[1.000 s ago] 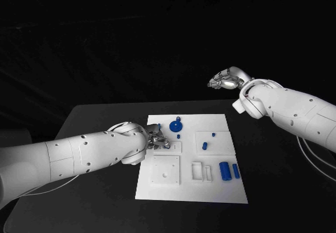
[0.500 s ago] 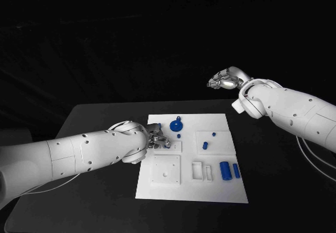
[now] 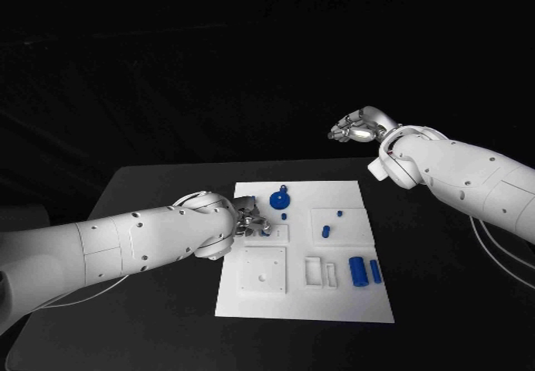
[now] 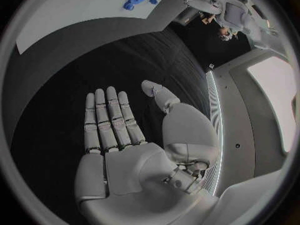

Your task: Assemble the parts on the task board

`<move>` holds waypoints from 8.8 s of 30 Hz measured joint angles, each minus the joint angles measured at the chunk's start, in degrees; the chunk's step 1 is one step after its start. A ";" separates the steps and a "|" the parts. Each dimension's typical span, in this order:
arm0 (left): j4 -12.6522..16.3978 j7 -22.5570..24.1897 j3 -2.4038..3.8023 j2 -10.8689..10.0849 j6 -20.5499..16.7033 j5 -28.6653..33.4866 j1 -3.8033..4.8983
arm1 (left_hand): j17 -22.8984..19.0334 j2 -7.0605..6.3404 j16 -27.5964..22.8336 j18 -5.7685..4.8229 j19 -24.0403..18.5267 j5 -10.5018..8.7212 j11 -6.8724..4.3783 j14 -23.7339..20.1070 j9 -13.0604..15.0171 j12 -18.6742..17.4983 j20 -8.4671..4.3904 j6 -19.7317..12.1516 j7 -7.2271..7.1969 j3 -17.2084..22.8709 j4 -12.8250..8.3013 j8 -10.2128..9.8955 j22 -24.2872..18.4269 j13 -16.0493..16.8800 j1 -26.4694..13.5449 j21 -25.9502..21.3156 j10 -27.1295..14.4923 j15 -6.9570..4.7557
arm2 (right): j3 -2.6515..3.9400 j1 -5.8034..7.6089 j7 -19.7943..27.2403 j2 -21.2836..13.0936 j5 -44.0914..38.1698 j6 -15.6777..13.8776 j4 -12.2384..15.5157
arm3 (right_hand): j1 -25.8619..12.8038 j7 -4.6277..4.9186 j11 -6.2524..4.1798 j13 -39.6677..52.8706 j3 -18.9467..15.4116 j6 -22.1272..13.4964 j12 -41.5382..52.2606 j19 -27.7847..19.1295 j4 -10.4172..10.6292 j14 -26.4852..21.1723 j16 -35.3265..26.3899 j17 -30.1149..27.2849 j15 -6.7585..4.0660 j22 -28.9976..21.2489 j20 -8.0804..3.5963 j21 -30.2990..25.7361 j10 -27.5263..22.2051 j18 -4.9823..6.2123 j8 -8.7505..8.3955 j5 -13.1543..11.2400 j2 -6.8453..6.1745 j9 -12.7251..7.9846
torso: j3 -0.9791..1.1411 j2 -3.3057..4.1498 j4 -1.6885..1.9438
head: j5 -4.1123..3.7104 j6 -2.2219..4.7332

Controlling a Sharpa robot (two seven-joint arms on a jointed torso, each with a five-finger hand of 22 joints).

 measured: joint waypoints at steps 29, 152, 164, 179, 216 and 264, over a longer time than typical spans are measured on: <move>-1.02 -0.23 0.03 0.89 1.60 -0.15 0.27 | 0.47 1.15 0.00 0.00 0.00 -0.12 -0.21 0.20 0.26 0.96 0.00 0.00 0.00 -0.10 -0.55 1.32 0.03 0.26 -1.15 0.22 0.21 0.19 | -0.06 -0.26 0.00 0.22 0.00 0.52 -0.07 | 0.22 -0.03 0.00 -0.31 0.00 0.03 -0.23 -0.21 0.00 -0.38 0.19 -0.63 -0.01 0.21 0.21 -0.45 0.00 -0.01 0.00 1.17 0.22 -0.16 | -0.03 -0.02 0.05 | -0.19 -0.01; -16.01 4.63 4.53 2.93 4.70 2.67 5.04 | -4.20 -9.08 -14.07 0.43 -6.37 -11.94 4.80 -5.07 -6.53 -10.21 2.44 -2.57 0.53 -9.05 4.95 -1.67 -3.98 -6.87 -1.02 -7.99 -7.68 2.37 | -0.23 -1.29 -0.03 -2.02 -0.11 1.22 1.43 | 0.68 0.30 0.21 -0.48 0.00 -0.31 -1.10 -0.82 0.00 -1.50 1.31 -2.70 0.32 1.04 0.40 -1.33 0.20 -0.06 0.28 4.44 0.23 -0.80 | -0.45 0.19 -0.03 | -0.55 3.78; -24.74 6.39 4.57 7.98 6.82 -1.15 4.87 | -4.19 -11.65 -14.50 0.44 -6.37 -14.28 4.96 -4.94 -7.03 -11.11 2.44 -2.58 0.52 -9.19 7.64 -1.67 -4.28 -6.97 -1.32 -8.55 -7.53 2.68 | -0.23 -1.26 -0.05 -2.89 -0.12 1.15 3.03 | 0.68 0.47 0.21 -0.48 0.00 -0.48 -1.10 -0.82 0.00 -1.50 1.31 -2.80 0.31 1.09 0.40 -1.56 0.20 -0.06 0.28 4.44 0.23 -0.85 | -0.84 1.03 -0.84 | 0.03 4.71; -30.80 6.41 4.52 11.43 10.78 -2.24 3.08 | -3.93 -12.24 -14.49 -0.41 -6.36 -14.28 5.01 -4.94 -7.38 -11.36 2.44 -3.08 0.52 -10.13 10.15 -2.12 -4.28 -6.97 -3.05 -8.54 -7.48 2.70 | -0.24 -1.25 -0.09 -2.93 -0.12 1.09 3.78 | 0.68 0.51 0.21 -0.47 0.00 -0.51 -1.33 -0.82 0.00 -1.51 1.52 -2.90 0.33 1.14 0.40 -1.56 0.20 -0.06 0.28 4.44 0.23 -0.89 | -0.94 1.70 -1.31 | 0.40 4.93; -31.25 6.76 4.67 11.35 14.54 -1.42 2.52 | -1.97 -8.46 -13.08 -0.41 -6.36 -14.53 5.02 -3.79 -8.31 -11.36 2.45 -3.26 0.44 -13.19 8.44 -1.79 -2.69 -5.50 1.10 -7.77 -6.23 2.79 | -0.23 -1.25 -0.13 -1.92 -0.12 1.10 3.35 | 0.68 0.50 0.21 -0.46 -0.32 -0.50 -1.33 -0.82 0.00 -1.70 1.52 -3.12 0.50 1.29 0.40 -1.56 0.20 -0.08 0.28 4.44 0.23 -0.95 | -1.09 1.94 -1.35 | 0.34 4.31; -30.24 7.27 4.65 10.67 15.04 2.52 2.35 | -0.90 2.33 -12.47 -0.41 -5.10 -13.53 3.78 -2.86 -8.90 -11.59 2.04 2.06 -0.79 -12.51 -0.76 0.58 -1.57 -4.62 6.47 -7.32 -4.16 2.26 | -0.23 -1.26 -0.12 -1.10 -0.11 1.20 2.51 | 0.67 0.48 0.21 -0.46 -0.47 -0.90 -1.56 -1.04 0.16 -1.70 1.74 -3.39 0.50 1.38 0.61 -1.78 0.20 -0.08 0.28 4.44 0.23 -1.03 | -1.16 2.03 -1.42 | 0.37 4.06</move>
